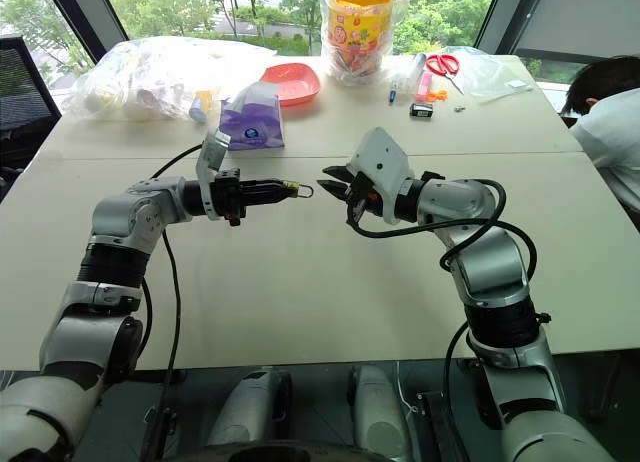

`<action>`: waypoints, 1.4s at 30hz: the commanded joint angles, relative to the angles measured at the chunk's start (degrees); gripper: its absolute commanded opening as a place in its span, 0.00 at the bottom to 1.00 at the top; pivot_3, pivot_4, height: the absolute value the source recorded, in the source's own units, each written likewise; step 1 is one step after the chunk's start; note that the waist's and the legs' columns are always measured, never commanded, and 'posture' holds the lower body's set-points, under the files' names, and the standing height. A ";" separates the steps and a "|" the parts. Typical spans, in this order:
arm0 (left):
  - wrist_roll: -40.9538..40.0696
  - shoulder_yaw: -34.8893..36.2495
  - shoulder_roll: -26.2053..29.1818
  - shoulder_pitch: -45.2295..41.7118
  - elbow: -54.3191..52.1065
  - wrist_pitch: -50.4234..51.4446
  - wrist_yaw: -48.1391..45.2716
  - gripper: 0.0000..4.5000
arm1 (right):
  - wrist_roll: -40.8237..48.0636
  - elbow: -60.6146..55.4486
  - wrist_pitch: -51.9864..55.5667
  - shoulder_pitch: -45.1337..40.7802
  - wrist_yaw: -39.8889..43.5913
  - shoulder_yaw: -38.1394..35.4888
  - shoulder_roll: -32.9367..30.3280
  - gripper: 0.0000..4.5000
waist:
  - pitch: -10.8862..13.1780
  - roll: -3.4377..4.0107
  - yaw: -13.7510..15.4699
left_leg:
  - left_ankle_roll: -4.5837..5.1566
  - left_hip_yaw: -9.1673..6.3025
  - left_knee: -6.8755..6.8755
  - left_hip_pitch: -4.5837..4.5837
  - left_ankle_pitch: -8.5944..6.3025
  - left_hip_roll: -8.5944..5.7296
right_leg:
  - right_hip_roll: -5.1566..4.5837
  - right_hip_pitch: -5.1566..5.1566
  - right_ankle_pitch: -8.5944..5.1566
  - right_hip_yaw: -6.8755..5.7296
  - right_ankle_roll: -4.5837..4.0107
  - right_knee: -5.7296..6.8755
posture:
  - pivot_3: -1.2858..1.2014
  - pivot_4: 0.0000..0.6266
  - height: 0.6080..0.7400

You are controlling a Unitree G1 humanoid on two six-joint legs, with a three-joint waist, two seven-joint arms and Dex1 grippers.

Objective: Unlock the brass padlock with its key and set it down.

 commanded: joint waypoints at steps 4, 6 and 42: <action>-3.55 1.34 0.65 -0.95 -4.27 2.55 -1.49 0.00 | 3.99 -4.04 4.79 -0.87 -2.90 1.39 -0.38 0.01 | 0.00 0.00 0.09 | 0.00 0.00 0.00 -0.03 0.00 -0.03 | -0.03 0.00 0.00 0.00 0.00 -0.05 | 0.52 0.24 1.00; -4.08 1.14 0.90 -0.72 -5.18 3.40 -1.82 0.00 | 4.00 -3.35 4.08 -0.95 -3.51 1.99 -0.85 0.01 | 0.00 0.00 0.05 | 0.00 0.02 0.00 -0.05 0.00 -0.06 | -0.06 0.00 0.00 0.01 0.00 -0.09 | 0.52 0.24 1.00; -2.57 -1.95 -6.11 0.39 0.65 5.81 7.27 0.00 | 1.57 -1.83 -2.73 6.47 -0.54 3.05 -20.55 0.01 | 0.00 -0.01 0.99 | 0.01 0.05 0.00 -0.09 -0.01 -0.16 | -0.14 0.04 -0.11 0.02 -0.12 -0.26 | 0.52 0.24 1.00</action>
